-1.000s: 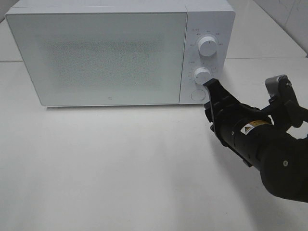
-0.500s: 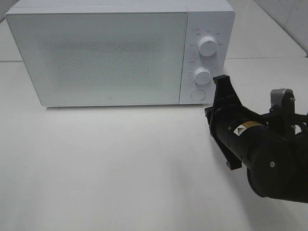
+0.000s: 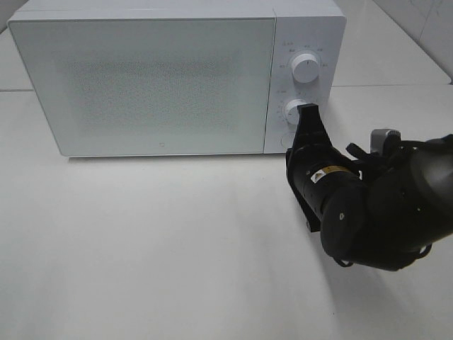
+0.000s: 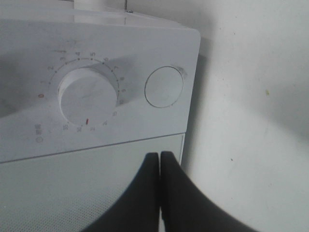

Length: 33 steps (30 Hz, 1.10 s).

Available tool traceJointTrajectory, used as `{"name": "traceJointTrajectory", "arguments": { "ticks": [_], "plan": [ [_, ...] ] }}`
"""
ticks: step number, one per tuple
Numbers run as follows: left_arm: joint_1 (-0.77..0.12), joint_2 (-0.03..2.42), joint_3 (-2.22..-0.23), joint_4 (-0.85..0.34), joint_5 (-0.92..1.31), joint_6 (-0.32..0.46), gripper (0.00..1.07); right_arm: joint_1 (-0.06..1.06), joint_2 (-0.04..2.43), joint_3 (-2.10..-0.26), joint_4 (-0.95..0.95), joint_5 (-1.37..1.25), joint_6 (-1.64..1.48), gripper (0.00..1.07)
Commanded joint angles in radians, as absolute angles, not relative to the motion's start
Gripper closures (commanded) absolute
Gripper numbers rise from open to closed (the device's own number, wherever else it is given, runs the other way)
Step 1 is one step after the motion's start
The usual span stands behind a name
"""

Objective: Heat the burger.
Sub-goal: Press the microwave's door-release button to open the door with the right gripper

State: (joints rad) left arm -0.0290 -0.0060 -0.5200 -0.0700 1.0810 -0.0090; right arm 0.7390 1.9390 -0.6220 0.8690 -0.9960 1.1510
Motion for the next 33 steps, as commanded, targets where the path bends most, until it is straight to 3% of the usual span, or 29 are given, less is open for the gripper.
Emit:
{"name": "traceJointTrajectory", "arguments": {
  "ticks": [1, 15, 33],
  "plan": [
    [-0.035, -0.023, -0.519, -0.069, 1.070, -0.009, 0.09, 0.717, 1.953, -0.652, 0.867, -0.988, 1.154, 1.07],
    [-0.035, -0.023, -0.519, -0.069, 1.070, -0.009, 0.09, 0.616, 2.061, -0.777, 0.815, -0.915, 1.158, 1.07],
    [-0.035, -0.023, -0.519, -0.069, 1.070, -0.009, 0.09, 0.593, 2.125, -0.862, 0.822, -0.887, 1.189, 1.07]
  ]
}}
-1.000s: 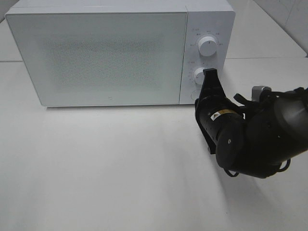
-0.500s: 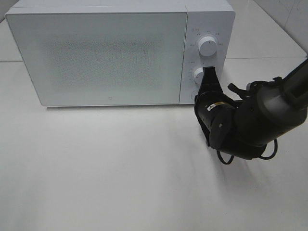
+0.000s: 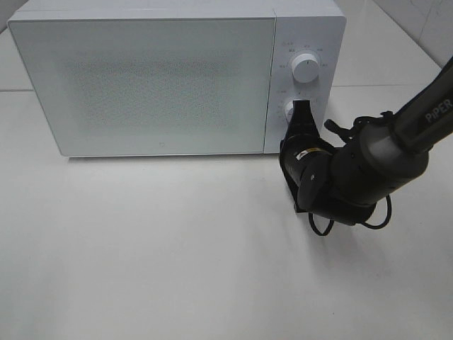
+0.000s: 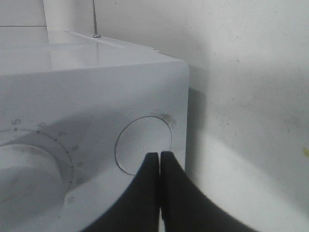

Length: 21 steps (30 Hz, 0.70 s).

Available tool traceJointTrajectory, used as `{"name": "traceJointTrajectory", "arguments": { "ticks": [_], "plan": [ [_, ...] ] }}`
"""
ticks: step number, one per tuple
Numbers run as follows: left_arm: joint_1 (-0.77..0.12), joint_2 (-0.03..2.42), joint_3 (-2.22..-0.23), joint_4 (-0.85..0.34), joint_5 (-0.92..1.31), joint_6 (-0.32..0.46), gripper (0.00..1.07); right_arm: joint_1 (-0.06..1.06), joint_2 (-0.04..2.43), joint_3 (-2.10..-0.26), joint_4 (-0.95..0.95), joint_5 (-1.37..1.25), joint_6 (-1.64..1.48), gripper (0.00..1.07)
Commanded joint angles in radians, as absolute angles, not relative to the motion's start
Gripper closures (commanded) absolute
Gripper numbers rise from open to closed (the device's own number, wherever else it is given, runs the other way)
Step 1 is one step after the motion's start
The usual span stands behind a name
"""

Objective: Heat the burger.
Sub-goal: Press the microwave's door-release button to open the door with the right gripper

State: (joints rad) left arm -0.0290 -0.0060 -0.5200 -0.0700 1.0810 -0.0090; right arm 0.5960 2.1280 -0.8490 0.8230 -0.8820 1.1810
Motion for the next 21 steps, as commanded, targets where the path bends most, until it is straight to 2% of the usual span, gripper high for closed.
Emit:
{"name": "traceJointTrajectory", "arguments": {
  "ticks": [1, 21],
  "plan": [
    [-0.035, -0.023, -0.519, -0.069, 1.070, -0.009, 0.09, 0.593, 2.131, -0.869, 0.822, -0.893, 1.189, 1.07],
    [-0.035, -0.023, -0.519, -0.069, 1.070, -0.009, 0.09, 0.582, 2.155, -0.901, 0.845, -0.933, 1.184, 1.07]
  ]
}}
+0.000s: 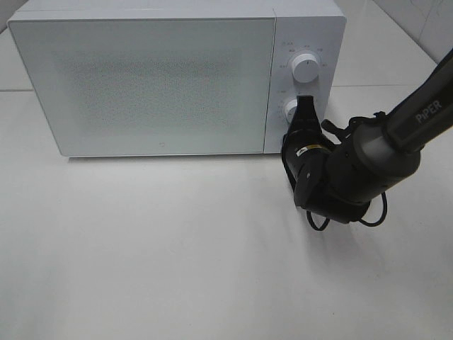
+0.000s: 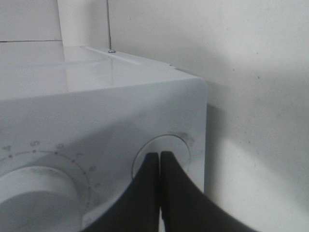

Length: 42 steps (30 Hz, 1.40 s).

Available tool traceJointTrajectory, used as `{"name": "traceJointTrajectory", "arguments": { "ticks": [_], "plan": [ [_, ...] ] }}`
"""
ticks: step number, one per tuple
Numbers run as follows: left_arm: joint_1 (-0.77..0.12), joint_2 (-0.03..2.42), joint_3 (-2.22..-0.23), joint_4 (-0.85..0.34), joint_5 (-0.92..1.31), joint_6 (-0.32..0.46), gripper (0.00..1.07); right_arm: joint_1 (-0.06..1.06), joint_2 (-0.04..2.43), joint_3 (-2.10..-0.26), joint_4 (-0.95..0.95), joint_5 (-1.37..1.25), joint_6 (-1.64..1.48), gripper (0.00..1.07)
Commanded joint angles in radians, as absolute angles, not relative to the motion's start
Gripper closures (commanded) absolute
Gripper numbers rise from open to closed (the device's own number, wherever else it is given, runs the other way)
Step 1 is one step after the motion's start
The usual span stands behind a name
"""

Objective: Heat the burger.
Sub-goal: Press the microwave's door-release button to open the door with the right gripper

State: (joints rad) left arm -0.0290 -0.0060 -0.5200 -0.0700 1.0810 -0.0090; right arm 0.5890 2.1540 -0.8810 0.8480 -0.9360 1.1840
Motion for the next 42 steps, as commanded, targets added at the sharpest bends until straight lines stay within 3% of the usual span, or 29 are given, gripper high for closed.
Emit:
{"name": "traceJointTrajectory", "arguments": {
  "ticks": [1, 42],
  "plan": [
    [-0.035, -0.023, -0.519, -0.069, 1.070, -0.009, 0.09, 0.582, 2.155, -0.901, 0.845, -0.933, 1.184, 1.07],
    [-0.035, -0.023, -0.519, -0.069, 1.070, -0.009, 0.09, 0.523, 2.187, -1.105, 0.807, -1.228, 1.079, 1.07]
  ]
}}
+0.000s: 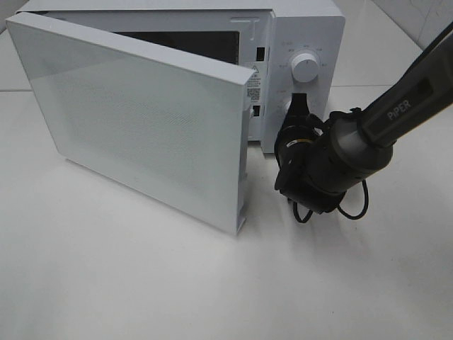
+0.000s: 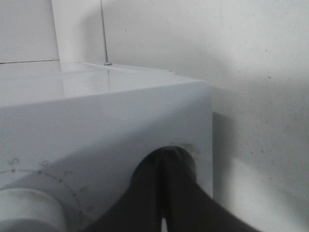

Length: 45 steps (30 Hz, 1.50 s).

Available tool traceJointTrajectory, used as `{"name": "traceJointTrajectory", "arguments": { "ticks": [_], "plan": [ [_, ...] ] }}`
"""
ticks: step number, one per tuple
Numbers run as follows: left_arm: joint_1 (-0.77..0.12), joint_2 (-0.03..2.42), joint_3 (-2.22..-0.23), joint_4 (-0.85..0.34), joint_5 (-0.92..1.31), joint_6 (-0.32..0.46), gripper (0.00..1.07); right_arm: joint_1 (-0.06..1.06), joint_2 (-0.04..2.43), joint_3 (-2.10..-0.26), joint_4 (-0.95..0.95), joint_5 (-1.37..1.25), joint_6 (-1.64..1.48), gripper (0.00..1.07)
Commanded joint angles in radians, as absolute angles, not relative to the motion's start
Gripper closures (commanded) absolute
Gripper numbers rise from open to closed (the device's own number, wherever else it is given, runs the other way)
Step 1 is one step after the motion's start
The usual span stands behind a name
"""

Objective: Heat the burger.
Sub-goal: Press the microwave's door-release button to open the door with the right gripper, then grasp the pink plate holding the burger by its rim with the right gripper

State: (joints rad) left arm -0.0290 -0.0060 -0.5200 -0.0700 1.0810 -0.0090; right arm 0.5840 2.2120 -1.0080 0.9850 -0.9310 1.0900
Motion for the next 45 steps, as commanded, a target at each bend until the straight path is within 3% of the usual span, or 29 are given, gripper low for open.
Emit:
{"name": "traceJointTrajectory", "arguments": {
  "ticks": [1, 17, 27, 45],
  "plan": [
    [-0.035, -0.023, -0.519, -0.069, 1.070, -0.009, 0.09, 0.526, 2.187, -1.103, 0.805, -1.226, 1.080, 1.07],
    [-0.035, -0.023, -0.519, -0.069, 1.070, -0.009, 0.09, 0.550, 2.173, -1.077, 0.825, -1.208, 1.080, 1.07],
    [-0.035, -0.023, -0.519, -0.069, 1.070, -0.009, 0.09, 0.550, 2.091, -0.982, 0.840, -0.876, 0.973, 1.07],
    [-0.035, -0.023, -0.519, -0.069, 1.070, -0.009, 0.09, 0.561, 1.959, -0.820, 0.822, -0.523, 0.615, 1.07]
  ]
}}
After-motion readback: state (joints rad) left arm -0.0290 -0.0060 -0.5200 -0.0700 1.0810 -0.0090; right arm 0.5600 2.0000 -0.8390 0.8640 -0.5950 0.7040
